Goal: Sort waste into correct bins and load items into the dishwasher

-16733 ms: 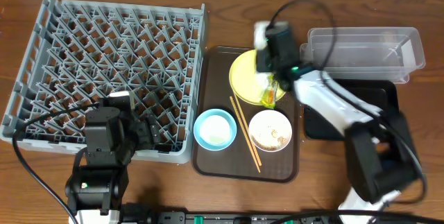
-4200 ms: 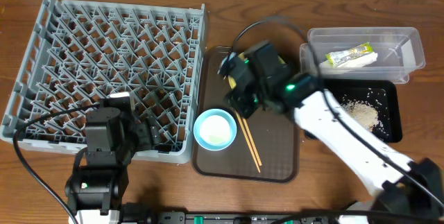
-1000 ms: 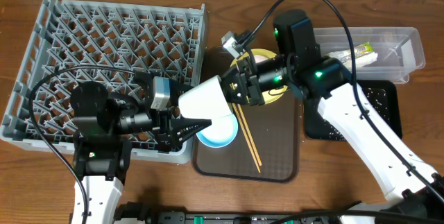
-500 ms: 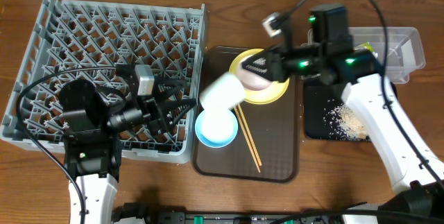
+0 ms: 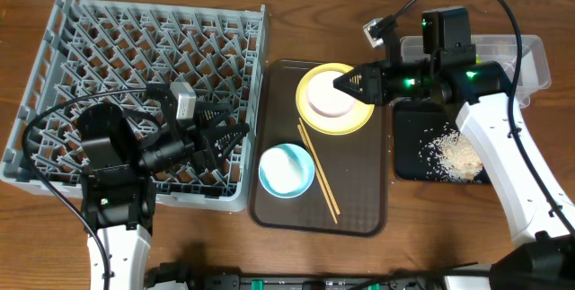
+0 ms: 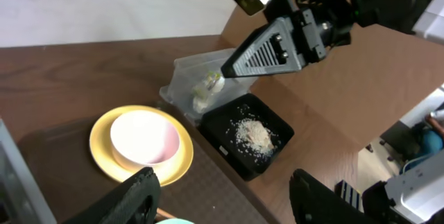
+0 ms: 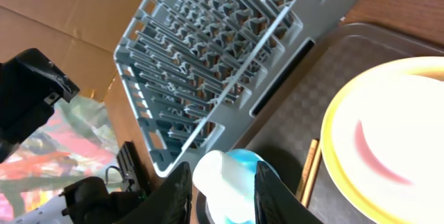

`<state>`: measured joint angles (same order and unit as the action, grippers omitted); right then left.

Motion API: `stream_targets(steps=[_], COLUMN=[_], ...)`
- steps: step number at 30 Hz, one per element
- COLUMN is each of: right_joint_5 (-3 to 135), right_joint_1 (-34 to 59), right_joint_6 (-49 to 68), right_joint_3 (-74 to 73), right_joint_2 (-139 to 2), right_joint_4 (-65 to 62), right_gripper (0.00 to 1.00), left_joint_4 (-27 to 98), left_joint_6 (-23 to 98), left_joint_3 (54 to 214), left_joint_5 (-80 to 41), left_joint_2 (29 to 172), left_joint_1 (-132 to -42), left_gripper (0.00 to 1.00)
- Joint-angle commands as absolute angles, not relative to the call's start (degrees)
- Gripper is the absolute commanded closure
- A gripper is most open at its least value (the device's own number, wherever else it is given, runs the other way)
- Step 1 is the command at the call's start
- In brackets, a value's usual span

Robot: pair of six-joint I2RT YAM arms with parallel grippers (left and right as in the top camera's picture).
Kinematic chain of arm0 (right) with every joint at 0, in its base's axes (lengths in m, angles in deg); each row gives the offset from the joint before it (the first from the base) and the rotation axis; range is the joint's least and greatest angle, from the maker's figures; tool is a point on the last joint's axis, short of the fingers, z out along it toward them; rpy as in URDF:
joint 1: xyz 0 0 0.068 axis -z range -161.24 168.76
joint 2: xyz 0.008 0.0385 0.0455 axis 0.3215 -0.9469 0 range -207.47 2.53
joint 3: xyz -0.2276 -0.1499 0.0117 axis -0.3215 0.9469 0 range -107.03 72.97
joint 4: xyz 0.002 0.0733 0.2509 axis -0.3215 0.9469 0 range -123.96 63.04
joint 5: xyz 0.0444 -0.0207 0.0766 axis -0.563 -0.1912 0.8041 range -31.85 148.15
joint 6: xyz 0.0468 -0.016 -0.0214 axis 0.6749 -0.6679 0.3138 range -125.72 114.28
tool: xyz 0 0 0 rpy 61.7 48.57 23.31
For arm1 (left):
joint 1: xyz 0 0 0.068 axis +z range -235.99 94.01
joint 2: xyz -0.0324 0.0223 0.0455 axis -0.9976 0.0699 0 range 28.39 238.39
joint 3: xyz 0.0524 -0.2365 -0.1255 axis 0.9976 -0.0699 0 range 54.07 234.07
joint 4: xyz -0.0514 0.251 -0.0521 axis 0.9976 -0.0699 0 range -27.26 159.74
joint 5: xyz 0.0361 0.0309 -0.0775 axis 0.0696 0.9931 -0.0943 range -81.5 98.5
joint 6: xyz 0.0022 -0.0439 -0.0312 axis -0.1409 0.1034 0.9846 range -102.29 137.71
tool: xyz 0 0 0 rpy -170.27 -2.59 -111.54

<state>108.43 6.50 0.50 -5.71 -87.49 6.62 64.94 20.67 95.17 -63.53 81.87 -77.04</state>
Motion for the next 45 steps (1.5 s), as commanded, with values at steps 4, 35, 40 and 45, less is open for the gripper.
stream_targets(steps=[4,35,40,45], right_joint_5=[107.4,96.9,95.7,91.5], right_joint_1=[6.7,-0.1,-0.1,-1.0], right_joint_6=[-1.9,-3.3,-3.2,-3.2], right_joint_3=[-5.8,-5.8,-5.8,-5.8], right_joint_2=[-87.6,-87.6,-87.6,-87.6], right_joint_4=[7.6,9.8,10.4,12.5], right_gripper=[0.72,0.64,0.61,0.54], left_joint_4=[63.5,62.0,60.1,54.3], left_joint_6=[19.6,19.7,19.6,19.5], left_joint_3=[95.9,95.9,95.9,95.9], left_joint_5=[-62.4,-62.3,-58.6,-47.4], left_joint_2=[81.6,81.8,82.0,82.0], left_joint_1=[-76.8,-76.8,-76.8,-76.8], left_gripper=[0.36,0.35,0.35,0.32])
